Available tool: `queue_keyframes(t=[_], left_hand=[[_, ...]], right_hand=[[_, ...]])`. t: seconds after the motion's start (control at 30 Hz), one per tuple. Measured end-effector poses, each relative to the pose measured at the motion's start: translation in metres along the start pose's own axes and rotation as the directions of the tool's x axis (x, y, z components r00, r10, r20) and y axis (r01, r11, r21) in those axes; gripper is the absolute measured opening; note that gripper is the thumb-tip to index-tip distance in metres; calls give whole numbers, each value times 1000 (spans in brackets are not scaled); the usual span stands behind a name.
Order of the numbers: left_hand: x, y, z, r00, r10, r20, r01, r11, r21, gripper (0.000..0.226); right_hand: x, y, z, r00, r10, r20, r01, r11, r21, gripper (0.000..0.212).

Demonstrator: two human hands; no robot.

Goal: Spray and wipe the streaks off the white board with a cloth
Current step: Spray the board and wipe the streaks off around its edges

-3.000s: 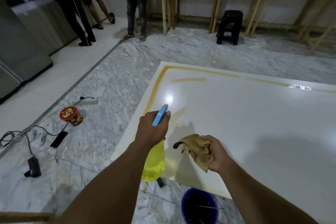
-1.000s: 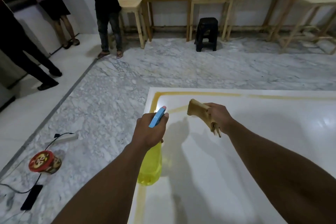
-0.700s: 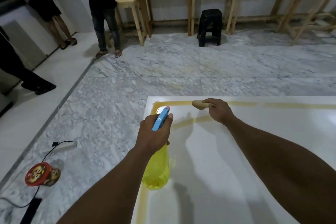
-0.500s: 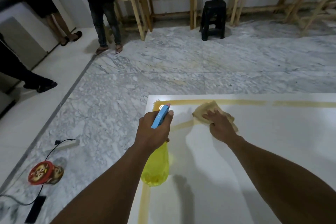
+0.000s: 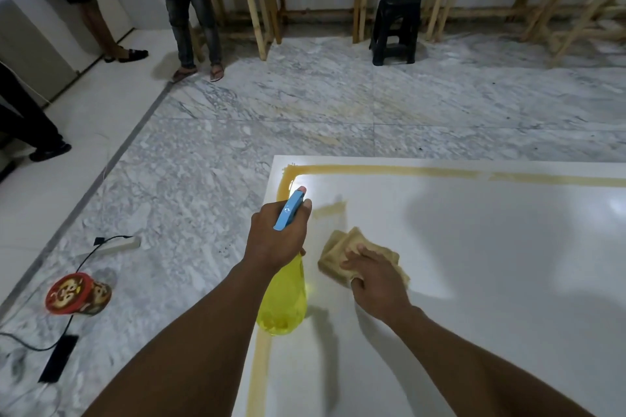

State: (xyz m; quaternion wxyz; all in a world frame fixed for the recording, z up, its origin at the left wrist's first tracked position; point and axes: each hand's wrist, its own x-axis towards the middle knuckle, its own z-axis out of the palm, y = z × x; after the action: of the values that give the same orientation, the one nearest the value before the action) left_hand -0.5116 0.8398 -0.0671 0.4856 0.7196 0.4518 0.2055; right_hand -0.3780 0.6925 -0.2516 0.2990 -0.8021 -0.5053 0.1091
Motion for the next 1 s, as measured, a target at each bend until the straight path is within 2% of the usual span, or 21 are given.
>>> queue_keyframes(t=[0.07, 0.1, 0.17, 0.2, 0.23, 0.3, 0.33, 0.37, 0.4, 0.43, 0.47, 0.53, 0.6, 0.63, 0.7, 0.8, 0.83, 0.9, 1.0], left_hand=[[-9, -4, -1, 1000, -6, 5, 6, 1000, -12, 18], [-14, -6, -2, 1000, -9, 8, 9, 1000, -23, 18], [-18, -9, -6, 1000, -9, 10, 9, 999, -36, 20], [-18, -9, -8, 1000, -11, 6, 11, 999, -43, 20], [-18, -9, -10, 1000, -12, 0, 12, 999, -53, 18], [-15, -10, -16, 1000, -9, -10, 9, 997, -70, 15], [-14, -11, -18, 1000, -6, -14, 5, 998, -67, 16], [-10, -12, -22, 1000, -5, -22, 4, 998, -67, 17], [-8, -12, -24, 1000, -6, -25, 5, 998, -68, 16], [-4, -14, -26, 999, -14, -32, 12, 998, -64, 15], [3, -18, -30, 999, -19, -39, 17, 999, -51, 16], [7, -19, -31, 999, -23, -38, 22, 999, -34, 18], [15, -23, -34, 999, -29, -43, 27, 999, -35, 17], [18, -25, -35, 998, -31, -47, 29, 999, -36, 16], [24, -29, -35, 998, -32, -49, 30, 999, -30, 16], [29, -35, -36, 998, -28, -56, 27, 999, -19, 17], [30, -38, -38, 998, -24, -57, 23, 1000, -14, 17], [31, -40, -42, 998, -27, -64, 27, 1000, -13, 16], [25, -41, -47, 997, -31, -71, 31, 999, -9, 16]], right_hand=[[-5, -10, -12, 998, -28, 59, 35, 992, -118, 34], [-2, -17, -22, 995, 7, 104, 5, 993, -117, 30], [16, -31, -44, 962, 169, 216, -196, 975, 109, 24], [28, -33, -55, 919, 270, 287, -345, 904, 252, 22], [42, -33, -66, 861, 359, 360, -485, 791, 372, 19], [67, -28, -82, 733, 410, 543, -680, 463, 568, 11], [78, -23, -88, 689, 392, 610, -722, 297, 625, 14], [93, -19, -92, 669, 366, 647, -736, 202, 647, 20], [104, -15, -96, 671, 354, 652, -734, 188, 653, 27], [121, -15, -97, 680, 380, 627, -728, 243, 641, 33], [140, -18, -95, 722, 394, 569, -690, 354, 631, 35], [163, -26, -97, 852, 415, 320, -523, 640, 563, 29], [190, -35, -91, 935, 320, 153, -355, 833, 425, 39], [199, -36, -87, 957, 259, 130, -288, 894, 344, 50], [211, -27, -68, 965, 184, 186, -216, 961, 175, 64], [200, -6, -20, 917, 134, 376, -110, 990, -86, 62], [191, -3, -3, 922, 116, 369, -75, 990, -121, 63], [170, -5, 17, 956, 80, 284, -53, 993, -101, 66], [140, -14, 25, 964, 73, 255, -74, 997, -5, 66]])
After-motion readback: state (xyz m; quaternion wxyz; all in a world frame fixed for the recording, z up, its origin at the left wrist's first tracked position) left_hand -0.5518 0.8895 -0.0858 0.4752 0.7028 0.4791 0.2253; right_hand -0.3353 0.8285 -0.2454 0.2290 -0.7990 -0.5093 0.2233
